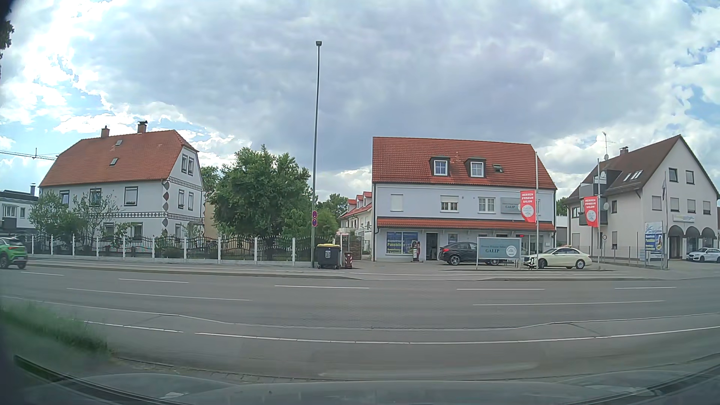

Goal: Follow the waypoints while adhering to traffic rules and regulations

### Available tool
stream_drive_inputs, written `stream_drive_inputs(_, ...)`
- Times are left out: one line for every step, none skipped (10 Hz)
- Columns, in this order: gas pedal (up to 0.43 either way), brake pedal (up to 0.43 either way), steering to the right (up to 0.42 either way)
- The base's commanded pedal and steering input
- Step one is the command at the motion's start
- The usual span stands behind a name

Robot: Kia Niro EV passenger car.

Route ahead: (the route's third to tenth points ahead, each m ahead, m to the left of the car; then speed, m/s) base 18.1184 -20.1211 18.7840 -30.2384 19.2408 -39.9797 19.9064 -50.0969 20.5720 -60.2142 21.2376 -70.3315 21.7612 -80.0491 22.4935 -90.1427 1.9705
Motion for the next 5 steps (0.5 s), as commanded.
stream_drive_inputs(0.000, 0.244, -0.056)
stream_drive_inputs(0.000, 0.262, -0.055)
stream_drive_inputs(0.000, 0.256, -0.053)
stream_drive_inputs(0.000, 0.256, -0.048)
stream_drive_inputs(0.000, 0.250, -0.043)
